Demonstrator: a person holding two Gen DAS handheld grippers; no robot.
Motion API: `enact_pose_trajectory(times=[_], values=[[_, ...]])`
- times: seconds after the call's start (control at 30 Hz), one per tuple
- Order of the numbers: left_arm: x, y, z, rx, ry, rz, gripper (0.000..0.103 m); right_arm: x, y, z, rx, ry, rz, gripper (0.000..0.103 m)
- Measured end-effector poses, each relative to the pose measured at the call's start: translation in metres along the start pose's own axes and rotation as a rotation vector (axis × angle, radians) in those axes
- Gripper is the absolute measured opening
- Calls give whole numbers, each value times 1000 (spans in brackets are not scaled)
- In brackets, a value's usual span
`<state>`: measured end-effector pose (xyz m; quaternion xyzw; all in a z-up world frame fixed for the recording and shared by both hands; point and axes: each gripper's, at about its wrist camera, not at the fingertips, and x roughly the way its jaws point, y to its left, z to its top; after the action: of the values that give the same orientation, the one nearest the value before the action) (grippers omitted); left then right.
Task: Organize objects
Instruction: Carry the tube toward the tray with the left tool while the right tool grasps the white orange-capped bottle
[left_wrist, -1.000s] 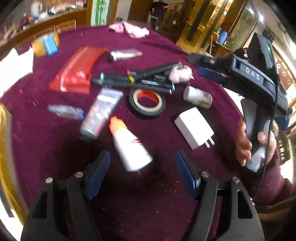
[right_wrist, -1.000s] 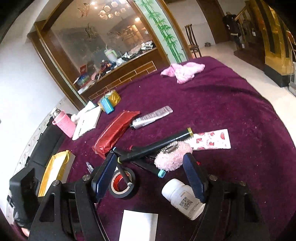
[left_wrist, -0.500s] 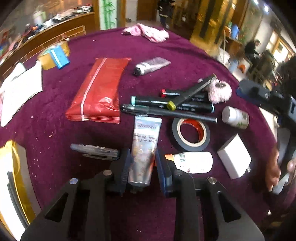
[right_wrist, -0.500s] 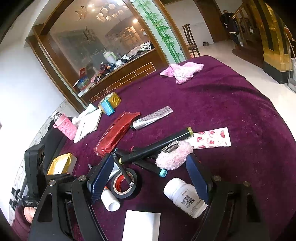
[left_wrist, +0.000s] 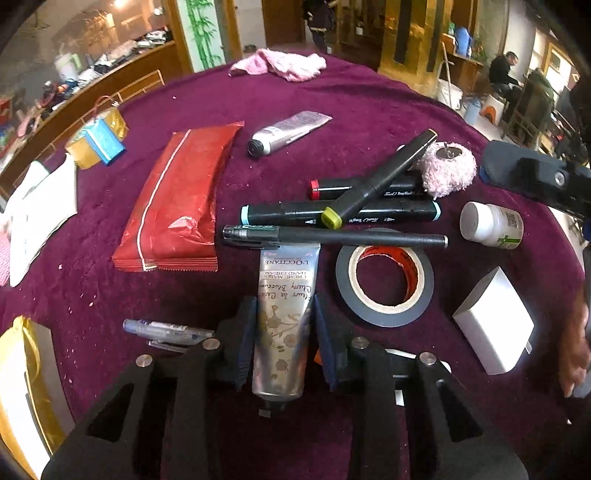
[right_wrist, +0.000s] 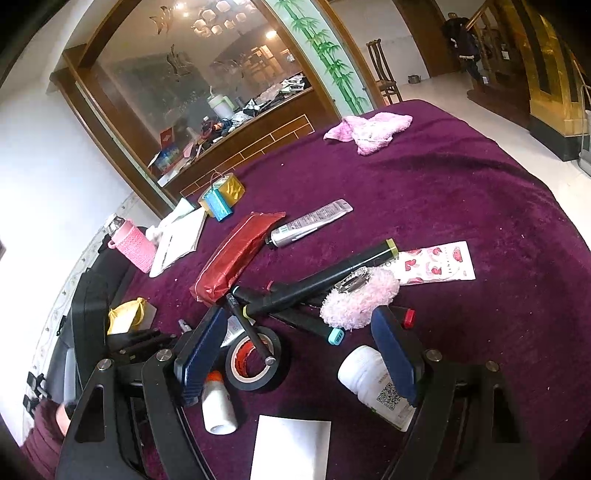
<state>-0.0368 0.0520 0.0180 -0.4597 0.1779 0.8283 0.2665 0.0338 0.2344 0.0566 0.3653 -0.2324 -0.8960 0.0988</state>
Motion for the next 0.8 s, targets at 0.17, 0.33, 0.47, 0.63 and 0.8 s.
enact_pose_trajectory(times=[0.17, 0.33, 0.47, 0.63, 0.8], values=[[-18, 12, -12, -111, -48, -67, 27, 5, 3, -2, -18, 16, -2, 76], [-74, 23, -43, -212, -154, -104, 27, 8, 18, -8, -90, 26, 12, 76], [-119, 33, -72, -290, -253, -115, 28, 11, 39, -17, -200, 38, 4, 76], [-164, 52, -111, -383, -338, -108, 28, 5, 71, -28, -285, 81, 70, 76], [-183, 71, -139, -446, -346, -55, 28, 33, 111, -46, -427, 252, 3, 76]])
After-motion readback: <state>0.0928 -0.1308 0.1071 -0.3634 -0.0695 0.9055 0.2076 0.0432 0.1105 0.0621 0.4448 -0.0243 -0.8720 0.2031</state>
